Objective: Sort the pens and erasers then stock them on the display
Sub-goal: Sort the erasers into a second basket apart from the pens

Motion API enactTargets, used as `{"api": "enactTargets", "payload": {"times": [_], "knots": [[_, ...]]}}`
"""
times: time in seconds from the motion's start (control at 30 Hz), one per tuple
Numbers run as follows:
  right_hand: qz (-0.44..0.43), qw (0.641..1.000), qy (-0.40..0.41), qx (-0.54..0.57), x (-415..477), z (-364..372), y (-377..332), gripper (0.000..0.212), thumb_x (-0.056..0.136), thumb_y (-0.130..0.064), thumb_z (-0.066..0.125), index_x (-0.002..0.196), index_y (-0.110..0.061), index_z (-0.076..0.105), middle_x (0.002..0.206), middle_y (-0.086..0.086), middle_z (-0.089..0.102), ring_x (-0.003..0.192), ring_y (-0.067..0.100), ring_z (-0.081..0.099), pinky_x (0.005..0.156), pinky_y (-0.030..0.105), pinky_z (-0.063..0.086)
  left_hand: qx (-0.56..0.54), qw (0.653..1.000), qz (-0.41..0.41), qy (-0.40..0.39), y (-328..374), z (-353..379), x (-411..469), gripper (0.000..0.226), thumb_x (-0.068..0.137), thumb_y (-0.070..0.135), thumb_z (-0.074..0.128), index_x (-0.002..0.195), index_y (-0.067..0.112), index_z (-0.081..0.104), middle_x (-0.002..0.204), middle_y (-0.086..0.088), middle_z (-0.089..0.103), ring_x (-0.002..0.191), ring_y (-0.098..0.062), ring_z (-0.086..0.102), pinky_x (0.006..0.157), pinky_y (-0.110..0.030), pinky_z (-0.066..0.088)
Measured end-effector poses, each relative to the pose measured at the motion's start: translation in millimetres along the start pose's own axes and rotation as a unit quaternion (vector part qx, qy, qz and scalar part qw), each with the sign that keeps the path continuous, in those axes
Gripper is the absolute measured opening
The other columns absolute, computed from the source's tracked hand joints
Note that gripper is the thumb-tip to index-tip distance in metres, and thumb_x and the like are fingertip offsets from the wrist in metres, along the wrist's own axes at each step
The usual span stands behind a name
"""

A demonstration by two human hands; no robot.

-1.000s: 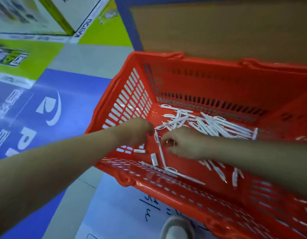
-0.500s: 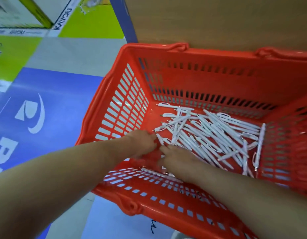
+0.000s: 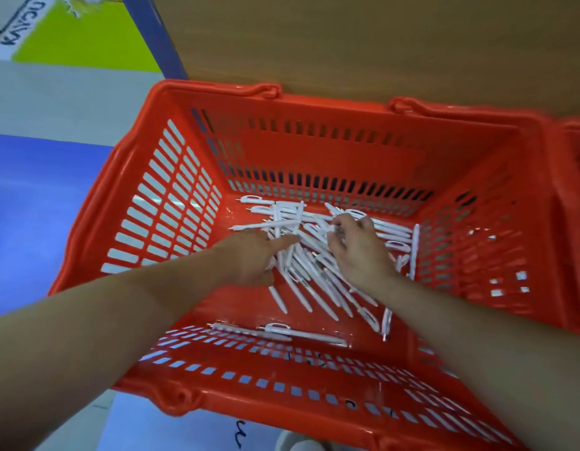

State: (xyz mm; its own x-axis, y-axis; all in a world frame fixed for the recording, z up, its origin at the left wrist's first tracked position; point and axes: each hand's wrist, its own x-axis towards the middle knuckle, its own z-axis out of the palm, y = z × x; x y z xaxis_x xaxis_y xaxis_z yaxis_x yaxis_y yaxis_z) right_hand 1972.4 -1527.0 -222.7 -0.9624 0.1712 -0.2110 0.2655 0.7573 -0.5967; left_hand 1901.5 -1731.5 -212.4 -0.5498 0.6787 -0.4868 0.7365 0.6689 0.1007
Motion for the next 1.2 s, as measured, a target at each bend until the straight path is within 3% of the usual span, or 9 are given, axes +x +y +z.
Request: {"api": "enactTargets", "payload": {"times": [0.1, 0.2, 0.3, 0.37, 0.43, 0.57, 0.73, 1.03, 1.2], "knots": [[0.035, 0.998, -0.021, 0.037, -1, -7, 7, 0.021, 0.097, -0.029, 0.045, 0.105, -0.012, 0.055, 0.079, 0.004, 0.055, 0.081, 0.03, 0.059, 0.062, 0.031, 0.032, 0.029, 0.999, 0.004, -0.02, 11, -7, 3, 0.074, 0.081, 0.045, 0.058, 0.144, 0.022, 0.027, 0.119, -0.014, 0.058, 0.112, -0.032, 0.055, 0.087, -0.033, 0.044], [0.05, 0.994, -0.067, 0.07, -13, -8, 8, 0.024, 0.098, -0.032, 0.044, 0.101, -0.012, 0.057, 0.079, 0.002, 0.057, 0.08, 0.026, 0.058, 0.065, 0.032, 0.038, 0.011, 0.995, -0.046, -0.089, 17, -23, -1, 0.066, 0.085, 0.05, 0.055, 0.14, 0.02, 0.035, 0.128, -0.009, 0.057, 0.119, -0.028, 0.052, 0.093, -0.031, 0.043], [0.044, 0.993, -0.086, 0.066, -10, -24, -14, 0.031, 0.1, -0.034, 0.04, 0.089, -0.009, 0.054, 0.077, 0.005, 0.054, 0.079, 0.027, 0.055, 0.067, 0.033, 0.038, -0.128, 0.984, -0.097, -0.072, 26, -45, -3, 0.037, 0.088, 0.046, 0.052, 0.109, 0.018, 0.063, 0.106, -0.006, 0.067, 0.096, -0.021, 0.06, 0.079, -0.028, 0.045], [0.051, 0.992, -0.081, 0.08, -4, -44, -37, 0.039, 0.101, -0.032, 0.039, 0.07, -0.01, 0.047, 0.065, 0.004, 0.047, 0.074, 0.03, 0.056, 0.066, 0.035, 0.04, -0.304, 0.943, -0.134, -0.022, 32, -58, -3, 0.028, 0.089, 0.036, 0.052, 0.076, 0.014, 0.064, 0.072, -0.005, 0.064, 0.065, -0.018, 0.057, 0.058, -0.025, 0.043], [0.066, 0.981, -0.106, 0.149, 0, -67, -59, 0.038, 0.101, -0.028, 0.042, 0.07, -0.008, 0.05, 0.059, 0.005, 0.05, 0.07, 0.032, 0.064, 0.072, 0.042, 0.052, -0.434, 0.888, -0.15, 0.018, 41, -71, -4, 0.027, 0.09, 0.026, 0.049, 0.071, 0.01, 0.061, 0.054, -0.001, 0.051, 0.049, -0.015, 0.045, 0.047, -0.021, 0.034], [0.049, 0.965, -0.185, 0.181, -4, -117, -78, 0.017, 0.101, -0.017, 0.041, 0.098, -0.009, 0.056, 0.071, 0.013, 0.061, 0.055, 0.025, 0.063, 0.055, 0.034, 0.054, -0.577, 0.805, -0.118, 0.068, 66, -109, -14, 0.022, 0.09, 0.017, 0.043, 0.07, 0.015, 0.053, 0.051, 0.001, 0.035, 0.041, -0.012, 0.026, 0.04, -0.017, 0.018], [0.026, 0.964, -0.212, 0.161, -16, -188, -55, 0.016, 0.098, -0.014, 0.049, 0.085, -0.013, 0.058, 0.071, 0.012, 0.057, 0.048, 0.014, 0.064, 0.04, 0.02, 0.048, -0.658, 0.739, -0.088, 0.116, 107, -157, -23, 0.026, 0.095, 0.028, 0.042, 0.074, 0.015, 0.049, 0.047, 0.003, 0.038, 0.04, -0.011, 0.025, 0.038, -0.014, 0.016], [0.075, 0.953, -0.12, 0.269, -83, -307, 41, 0.018, 0.08, -0.026, 0.069, 0.087, -0.011, 0.063, 0.058, 0.0, 0.056, 0.05, 0.012, 0.063, 0.04, 0.018, 0.047, -0.542, 0.834, -0.001, 0.104, 222, -231, 5, 0.022, 0.091, 0.025, 0.053, 0.075, 0.015, 0.063, 0.061, 0.0, 0.058, 0.045, -0.01, 0.04, 0.039, -0.016, 0.024], [0.112, 0.935, -0.04, 0.336, -116, -328, 119, 0.01, 0.092, -0.006, 0.057, 0.093, -0.013, 0.064, 0.058, -0.001, 0.06, 0.065, 0.01, 0.065, 0.065, 0.026, 0.057, -0.467, 0.877, 0.063, 0.09, 288, -244, 45, 0.016, 0.09, 0.016, 0.06, 0.082, 0.002, 0.064, 0.063, -0.003, 0.059, 0.05, -0.008, 0.059, 0.044, -0.018, 0.044]]}}
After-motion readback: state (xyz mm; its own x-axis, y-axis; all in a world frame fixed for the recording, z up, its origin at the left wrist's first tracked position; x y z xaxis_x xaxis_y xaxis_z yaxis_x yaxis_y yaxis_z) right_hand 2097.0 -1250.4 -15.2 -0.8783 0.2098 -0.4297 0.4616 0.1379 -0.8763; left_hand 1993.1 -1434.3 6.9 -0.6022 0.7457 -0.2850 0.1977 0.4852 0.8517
